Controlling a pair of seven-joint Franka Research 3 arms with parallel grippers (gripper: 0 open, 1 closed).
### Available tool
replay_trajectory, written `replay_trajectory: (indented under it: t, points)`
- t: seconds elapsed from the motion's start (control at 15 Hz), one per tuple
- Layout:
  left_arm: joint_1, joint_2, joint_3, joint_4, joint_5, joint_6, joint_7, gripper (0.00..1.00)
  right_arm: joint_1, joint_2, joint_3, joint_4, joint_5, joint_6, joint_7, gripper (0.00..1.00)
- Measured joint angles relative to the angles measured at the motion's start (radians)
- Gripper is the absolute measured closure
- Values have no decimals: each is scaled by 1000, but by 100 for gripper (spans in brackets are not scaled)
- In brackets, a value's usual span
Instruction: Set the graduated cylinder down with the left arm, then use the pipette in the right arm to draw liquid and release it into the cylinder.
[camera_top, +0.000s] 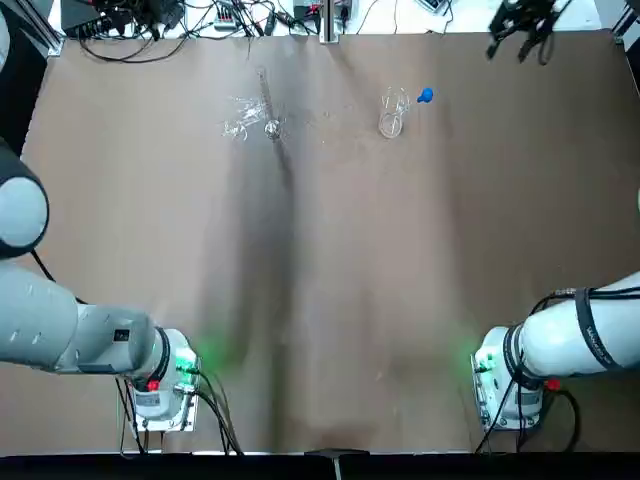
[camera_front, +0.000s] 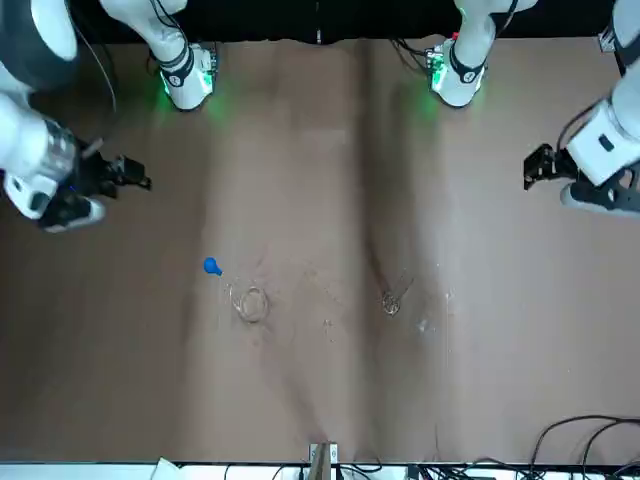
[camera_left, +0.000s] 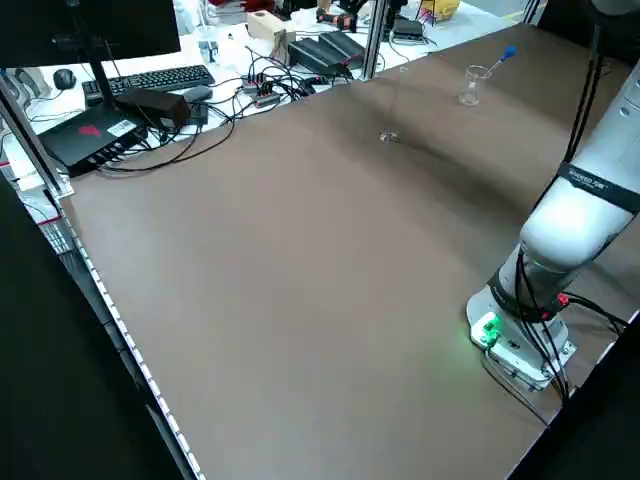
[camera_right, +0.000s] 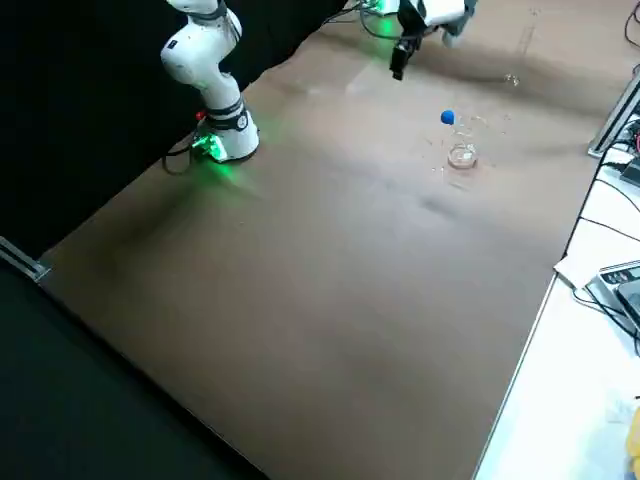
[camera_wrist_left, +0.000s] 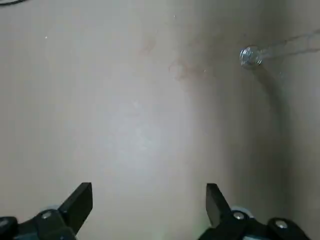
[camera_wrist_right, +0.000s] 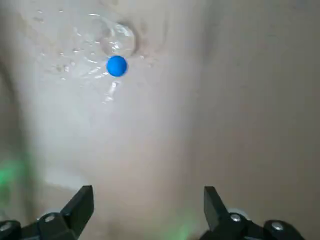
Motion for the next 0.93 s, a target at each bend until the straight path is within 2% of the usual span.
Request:
replay_trajectory:
  t: [0.13, 0.33, 0.53, 0.67, 0.93]
  points:
    - [45, 41, 1, 0, -2, 14, 127, 0, -1, 49, -3, 0, 40, 49, 0, 4]
    - [114, 110, 2, 1, -64, 43, 238, 0, -1, 106, -6, 0, 65, 109, 0, 7]
    - [143, 169, 2, 3, -100, 92, 370, 0, -3, 149, -7, -9, 144, 175, 1, 10]
    - [164, 209, 2, 5, -172, 136, 498, 0, 1, 172, -6, -26, 180, 223, 1, 15]
    - [227, 314, 2, 7, -380, 222, 828, 0, 8, 220, -5, -50, 302, 335, 1, 15]
